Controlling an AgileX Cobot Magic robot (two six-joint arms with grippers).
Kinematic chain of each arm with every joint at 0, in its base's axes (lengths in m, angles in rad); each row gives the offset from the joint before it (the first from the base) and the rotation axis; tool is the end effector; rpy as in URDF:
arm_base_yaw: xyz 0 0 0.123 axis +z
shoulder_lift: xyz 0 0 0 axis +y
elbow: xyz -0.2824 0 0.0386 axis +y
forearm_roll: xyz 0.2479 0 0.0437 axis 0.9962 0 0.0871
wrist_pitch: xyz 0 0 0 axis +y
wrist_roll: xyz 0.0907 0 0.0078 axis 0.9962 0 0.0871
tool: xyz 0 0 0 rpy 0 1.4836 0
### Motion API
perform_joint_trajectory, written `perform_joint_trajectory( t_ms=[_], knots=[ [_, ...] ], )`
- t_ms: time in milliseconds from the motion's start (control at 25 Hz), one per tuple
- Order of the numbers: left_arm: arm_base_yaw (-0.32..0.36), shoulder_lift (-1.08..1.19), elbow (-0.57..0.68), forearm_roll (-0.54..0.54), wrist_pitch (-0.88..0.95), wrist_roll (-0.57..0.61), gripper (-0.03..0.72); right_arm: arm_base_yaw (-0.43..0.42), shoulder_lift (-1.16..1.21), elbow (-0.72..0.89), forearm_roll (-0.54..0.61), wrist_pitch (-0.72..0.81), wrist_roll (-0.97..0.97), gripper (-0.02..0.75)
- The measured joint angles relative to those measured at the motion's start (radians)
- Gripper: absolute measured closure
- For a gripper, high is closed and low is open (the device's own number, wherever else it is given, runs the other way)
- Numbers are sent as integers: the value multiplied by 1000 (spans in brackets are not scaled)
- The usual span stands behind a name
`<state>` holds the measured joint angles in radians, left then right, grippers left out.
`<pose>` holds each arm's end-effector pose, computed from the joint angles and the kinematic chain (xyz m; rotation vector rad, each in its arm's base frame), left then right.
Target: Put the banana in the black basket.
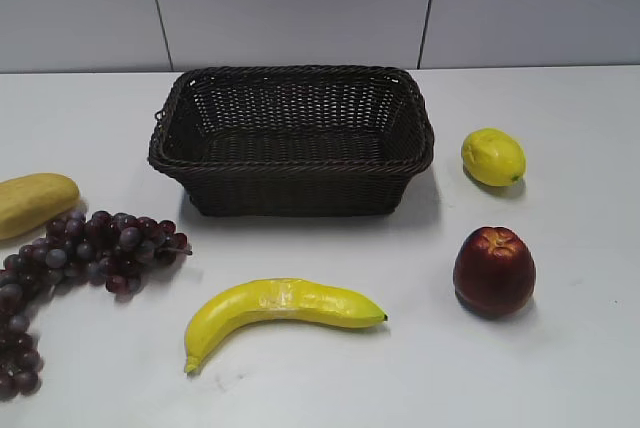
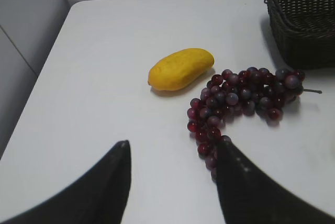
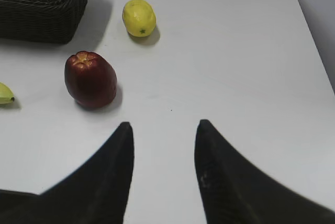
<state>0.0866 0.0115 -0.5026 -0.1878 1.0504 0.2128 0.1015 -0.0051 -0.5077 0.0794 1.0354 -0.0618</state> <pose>-0.0024 -0.0150 0.2799 0.1344 2.0243 -0.0362 -0.0063 0.0056 0.2816 -0.1666 1.9988 0.1198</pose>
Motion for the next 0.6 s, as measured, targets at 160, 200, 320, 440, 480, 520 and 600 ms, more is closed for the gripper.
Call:
perform_joint_trajectory(
  t_ms=[160,200,320,440,480,520,600],
  knots=[
    [0,0,0,0,0,0,180,0,0,0,1,0,0,437],
    [0,0,0,0,0,0,180,0,0,0,1,0,0,437],
    [0,0,0,0,0,1,180,0,0,0,1,0,0,437],
    [0,6,-11,0,1,43,180,0,0,0,1,0,0,437],
    [0,19,-24,0,2,49,180,0,0,0,1,0,0,437],
    [0,37,-36,0,3,52,180,0,0,0,1,0,0,437],
    [0,108,-69,0,8,60,180,0,0,0,1,0,0,437]
  ],
)
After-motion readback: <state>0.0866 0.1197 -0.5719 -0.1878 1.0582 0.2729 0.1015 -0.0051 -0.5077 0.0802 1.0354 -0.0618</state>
